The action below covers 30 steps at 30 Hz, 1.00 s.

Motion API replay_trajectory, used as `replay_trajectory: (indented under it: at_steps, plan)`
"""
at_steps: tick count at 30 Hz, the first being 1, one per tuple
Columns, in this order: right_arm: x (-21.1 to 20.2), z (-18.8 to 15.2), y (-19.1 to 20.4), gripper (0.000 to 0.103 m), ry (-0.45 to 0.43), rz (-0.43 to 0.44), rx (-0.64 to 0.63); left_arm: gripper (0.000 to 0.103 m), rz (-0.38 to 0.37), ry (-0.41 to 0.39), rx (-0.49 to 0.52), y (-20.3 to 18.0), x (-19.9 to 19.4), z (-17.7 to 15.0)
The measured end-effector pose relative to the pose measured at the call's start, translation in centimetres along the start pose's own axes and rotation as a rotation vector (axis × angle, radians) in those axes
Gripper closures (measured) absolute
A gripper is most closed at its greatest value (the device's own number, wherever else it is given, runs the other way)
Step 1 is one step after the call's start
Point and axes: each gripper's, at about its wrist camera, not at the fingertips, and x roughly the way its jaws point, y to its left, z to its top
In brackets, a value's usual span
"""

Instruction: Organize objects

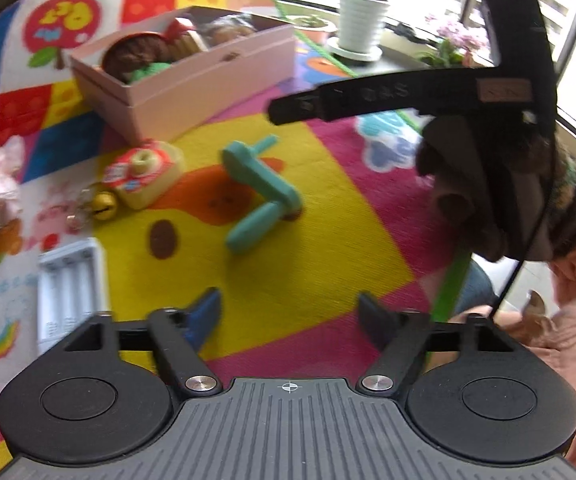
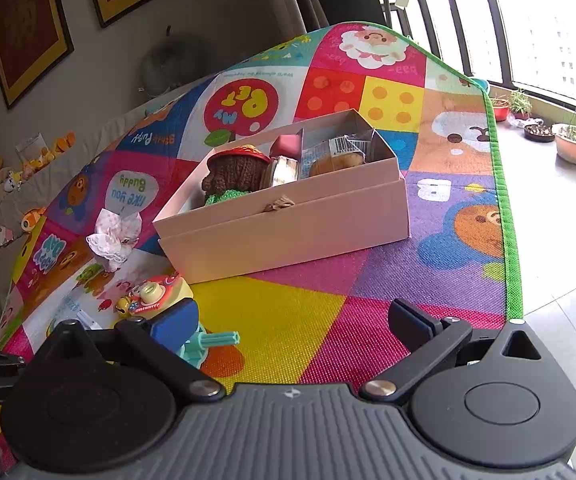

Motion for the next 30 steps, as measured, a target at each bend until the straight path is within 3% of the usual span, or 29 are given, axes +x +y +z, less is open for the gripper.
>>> replay_trajectory:
  at_steps: [3, 5, 7, 11, 14, 20, 25, 30]
  plan:
    - [0.0, 0.0, 0.0, 0.002, -0.001, 0.001, 0.001, 0.017, 0.011, -0.002, 0.024, -0.4, 0.0, -0.1]
    - [0.0, 0.0, -0.1, 0.001, -0.001, 0.003, 0.003, 0.024, 0.005, -0.013, 0.007, 0.1, -0.8, 0.0]
    - [0.0, 0.0, -0.1, 0.001, -0.002, 0.007, 0.006, 0.026, 0.041, -0.071, -0.016, 0.8, -2.3, 0.0]
    - [-0.1, 0.0, -0.2, 0.0, -0.008, 0.015, 0.011, 0.026, 0.269, -0.177, -0.041, 2.6, -4.7, 0.1]
    - [-0.2, 0.0, -0.2, 0.0, -0.012, 0.017, 0.012, 0.026, 0.355, -0.168, -0.083, 4.2, -4.1, -0.2]
    - [-0.2, 0.0, -0.3, 0.0, -0.012, 0.019, 0.014, 0.024, 0.385, -0.097, -0.192, 7.4, -1.5, -1.2]
    - [-0.2, 0.0, -0.3, 0.0, -0.012, 0.02, 0.013, 0.022, 0.303, -0.143, -0.343, 9.6, -1.5, -2.2]
    - [-0.2, 0.0, -0.4, 0.0, -0.009, 0.02, 0.014, 0.021, 0.268, -0.15, -0.249, 7.4, -1.4, -2.6]
